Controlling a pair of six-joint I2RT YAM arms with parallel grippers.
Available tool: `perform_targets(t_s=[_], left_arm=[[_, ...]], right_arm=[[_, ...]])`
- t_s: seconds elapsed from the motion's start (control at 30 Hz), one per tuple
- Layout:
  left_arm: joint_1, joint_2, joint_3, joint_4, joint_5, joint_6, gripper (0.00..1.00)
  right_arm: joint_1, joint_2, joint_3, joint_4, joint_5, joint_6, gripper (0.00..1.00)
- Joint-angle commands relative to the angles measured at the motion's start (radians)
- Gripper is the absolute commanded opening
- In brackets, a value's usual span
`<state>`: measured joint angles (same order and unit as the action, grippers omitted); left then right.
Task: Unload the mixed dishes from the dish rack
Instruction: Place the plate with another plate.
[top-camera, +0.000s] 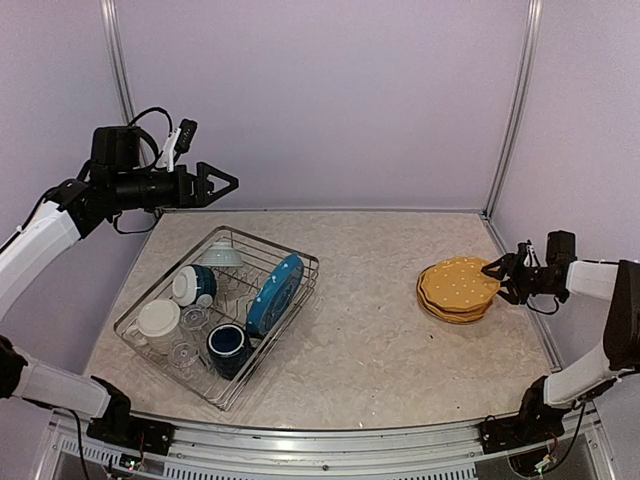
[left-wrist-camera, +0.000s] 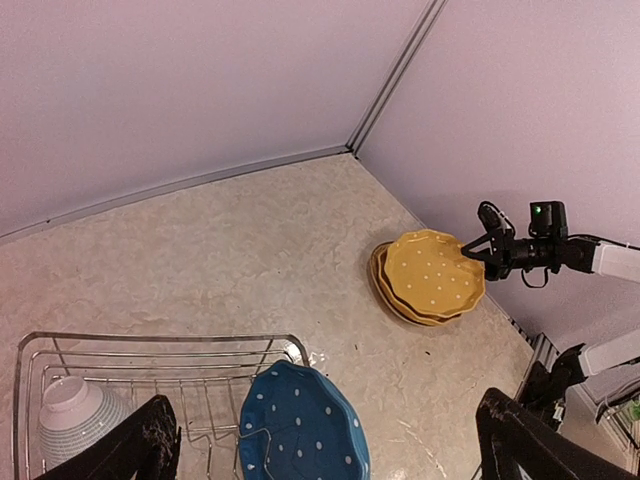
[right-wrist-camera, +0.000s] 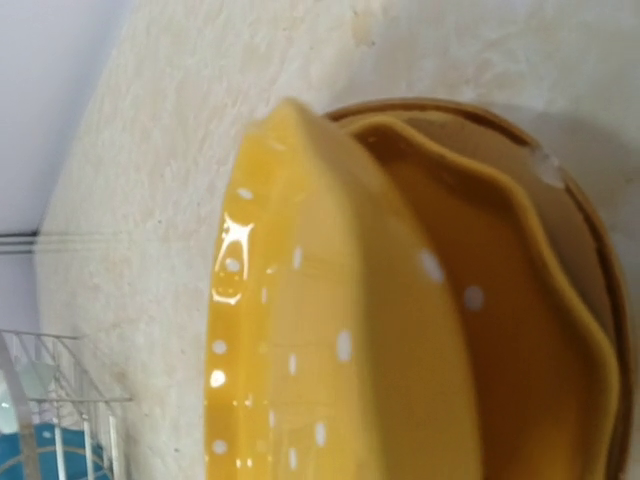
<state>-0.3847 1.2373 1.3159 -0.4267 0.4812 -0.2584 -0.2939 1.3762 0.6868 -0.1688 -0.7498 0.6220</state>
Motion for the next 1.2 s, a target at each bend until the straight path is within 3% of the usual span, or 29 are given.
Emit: perform_targets(t_s=[0.0, 0.47, 0.8, 1.17], left_arm=[[0.007, -0.022, 0.002, 0.015, 0.037, -0.012, 0.99], [0.006, -0.01, 0.005, 0.009, 0.057, -0.018, 0.99], [0.005, 0.017, 0.013, -0.003, 0.072, -0.032, 0.99], [-0.072, 0.161, 0.029, -0.011, 0.123, -0.159, 0.93]], right_arm=[[0.01, -0.068, -0.012, -0.056, 0.054, -0.054, 0.65], [0.009, -0.067, -0.025, -0.141, 0.158, -0.149, 0.77], [0.019, -0.079, 0.003, -0.195, 0.236, -0.2, 0.78], [0.073, -0.221, 0.066, -0.313, 0.348, -0.264, 0.98]])
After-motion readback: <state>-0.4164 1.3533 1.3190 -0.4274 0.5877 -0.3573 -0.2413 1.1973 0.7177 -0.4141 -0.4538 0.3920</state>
